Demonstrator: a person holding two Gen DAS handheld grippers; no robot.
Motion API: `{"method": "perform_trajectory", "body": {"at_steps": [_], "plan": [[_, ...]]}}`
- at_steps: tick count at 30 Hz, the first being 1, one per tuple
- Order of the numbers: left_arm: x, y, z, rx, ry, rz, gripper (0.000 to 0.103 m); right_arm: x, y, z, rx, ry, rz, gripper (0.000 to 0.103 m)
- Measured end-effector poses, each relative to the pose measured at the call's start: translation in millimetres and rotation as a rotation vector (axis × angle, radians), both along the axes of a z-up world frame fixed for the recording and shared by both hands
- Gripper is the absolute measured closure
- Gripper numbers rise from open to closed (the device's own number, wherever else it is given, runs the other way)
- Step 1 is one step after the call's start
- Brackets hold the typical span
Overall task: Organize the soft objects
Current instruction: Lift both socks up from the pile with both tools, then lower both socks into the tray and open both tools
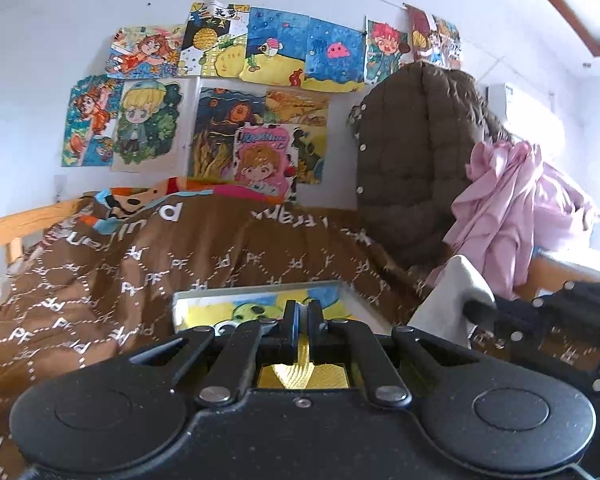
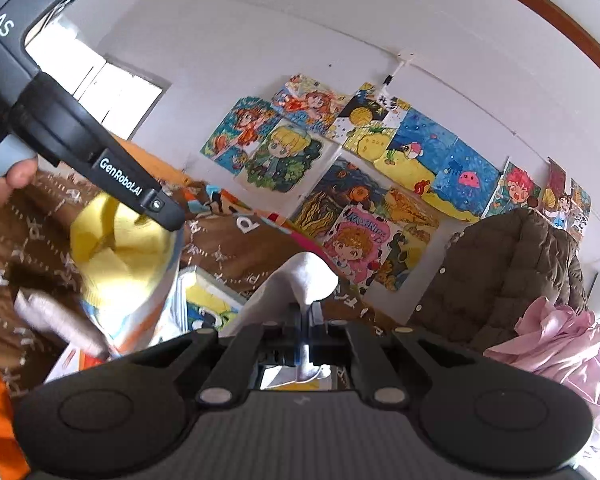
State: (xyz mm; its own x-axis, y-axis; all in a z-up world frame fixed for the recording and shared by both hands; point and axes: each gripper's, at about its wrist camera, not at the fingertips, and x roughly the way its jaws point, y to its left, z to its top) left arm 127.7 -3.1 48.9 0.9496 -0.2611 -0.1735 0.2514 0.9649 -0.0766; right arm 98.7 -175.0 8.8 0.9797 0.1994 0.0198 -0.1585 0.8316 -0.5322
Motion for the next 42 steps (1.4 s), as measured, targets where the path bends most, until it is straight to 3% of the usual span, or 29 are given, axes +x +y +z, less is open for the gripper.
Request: {"method": "perform_trajectory", "body": {"at_steps": [5,12,21,27,35,39,42], "plan": [[40.3,10.0,10.2,-0.044,0.001,-0.021,0.1,31.6,-3.7,12.6,0.091,0.031,0.012,0.1],[103.0,20.1,12.7,-0.04,-0.056,-0.006,0.1,112.8,-3.4,29.9,0.271,0.12,0.009,0.1],[202.0,31.6,-33.6,-0.066,0.009,0.009,0.1,212.2,-5.4,4.6,0.402,0.328,0.009,0.099],[230.4,32.8,-83.0,-0.07,0.14,-0.001,0.099,254.1,-15.5,-25.4,0.513,0.504,-0.047,0.099],[247.2,26.9,-114.4,-0.01,0.321,-0.037,0.099,268.2,-3.7,-61.0,0.442,0.654,-0.11,0.093],[249.1,28.6,-117.0,-0.019,0.355,-0.038,0.097,265.5,-3.4,-61.5,0.438,0.662,-0.117,0.087],[249.7,25.8,-116.7,0.001,0.371,-0.038,0.095,265.6,-5.2,-60.6,0.444,0.672,-0.122,0.076]]}}
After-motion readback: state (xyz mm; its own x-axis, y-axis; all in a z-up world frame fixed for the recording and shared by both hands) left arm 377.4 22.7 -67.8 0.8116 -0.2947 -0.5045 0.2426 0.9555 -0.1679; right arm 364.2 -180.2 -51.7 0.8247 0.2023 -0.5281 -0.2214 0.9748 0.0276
